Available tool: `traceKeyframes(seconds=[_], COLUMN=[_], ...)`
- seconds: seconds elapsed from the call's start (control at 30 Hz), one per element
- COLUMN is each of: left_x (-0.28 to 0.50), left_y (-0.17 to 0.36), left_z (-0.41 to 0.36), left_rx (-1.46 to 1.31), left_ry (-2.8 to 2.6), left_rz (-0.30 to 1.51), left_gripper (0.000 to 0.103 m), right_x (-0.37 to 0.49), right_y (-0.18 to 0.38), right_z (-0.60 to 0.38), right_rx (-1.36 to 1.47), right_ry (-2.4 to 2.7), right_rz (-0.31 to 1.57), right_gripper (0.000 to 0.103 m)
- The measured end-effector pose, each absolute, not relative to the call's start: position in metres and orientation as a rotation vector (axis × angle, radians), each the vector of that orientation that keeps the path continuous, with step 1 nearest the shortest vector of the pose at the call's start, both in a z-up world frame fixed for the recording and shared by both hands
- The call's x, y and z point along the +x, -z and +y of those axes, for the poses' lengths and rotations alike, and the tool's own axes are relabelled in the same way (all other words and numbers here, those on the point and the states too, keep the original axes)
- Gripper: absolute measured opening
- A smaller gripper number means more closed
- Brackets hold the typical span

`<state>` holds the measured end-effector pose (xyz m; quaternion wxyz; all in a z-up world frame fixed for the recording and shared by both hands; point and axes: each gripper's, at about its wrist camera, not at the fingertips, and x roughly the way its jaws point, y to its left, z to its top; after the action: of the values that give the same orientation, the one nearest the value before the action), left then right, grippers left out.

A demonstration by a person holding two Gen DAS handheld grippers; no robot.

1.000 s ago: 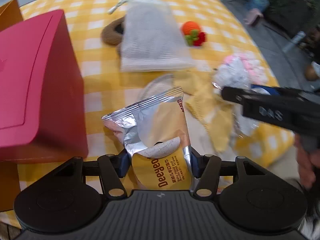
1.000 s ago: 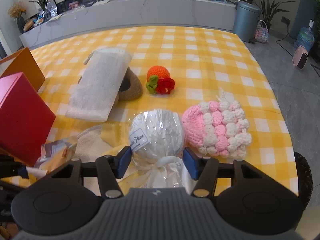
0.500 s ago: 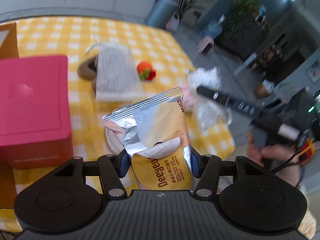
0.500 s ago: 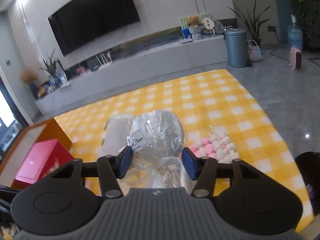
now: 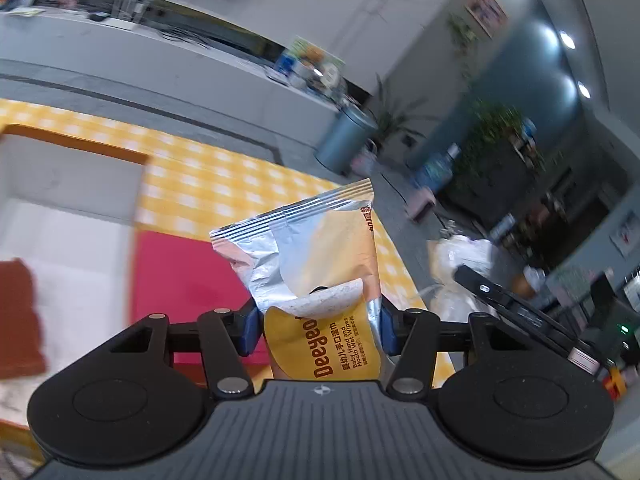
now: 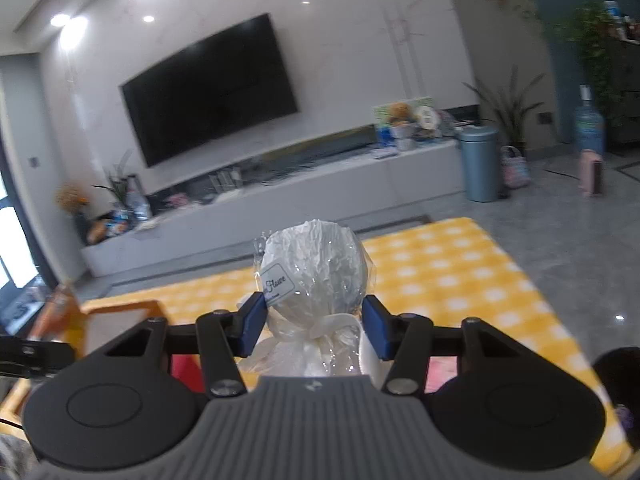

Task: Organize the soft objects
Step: 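Carry the wipes pack and plastic bundle over the open box with both tools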

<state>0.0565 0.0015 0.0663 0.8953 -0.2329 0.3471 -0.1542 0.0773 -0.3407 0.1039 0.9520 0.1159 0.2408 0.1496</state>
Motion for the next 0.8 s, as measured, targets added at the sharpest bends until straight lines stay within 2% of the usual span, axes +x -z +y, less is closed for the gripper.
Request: traceKeyframes(seconds=[0.2,0.4,0.67,0.8], left_x=[0.043,0.028,0.030,0.041], left_y=[-0.073,-0.069,-0.041,-0.022], left_z=[0.058,0.097,0.129,0.124], left_rx=[-0.562,-0.545,-0.526,-0.482], left_ry=[0.253,0.125,0.028,0.034], left_rz=[0.653,0.619,0.657,0.733], left_gripper=[0.061,0.061,0.061,0.061], right_x=[0.069,0.071,0.066,0.064], right_y=[-0.128,-0.133,-0.126,-0.126], right_z=[-0.284,-0.215,-0.133,-0.114], right_rx=[0.294,0.336,0.244,0.237], right_ry=[-0.366,-0.525,-0.589,-0.603], right_rz=[0.478,0.580,0.651,0.648], right_gripper=[0.053,0.053,0.053,0.053])
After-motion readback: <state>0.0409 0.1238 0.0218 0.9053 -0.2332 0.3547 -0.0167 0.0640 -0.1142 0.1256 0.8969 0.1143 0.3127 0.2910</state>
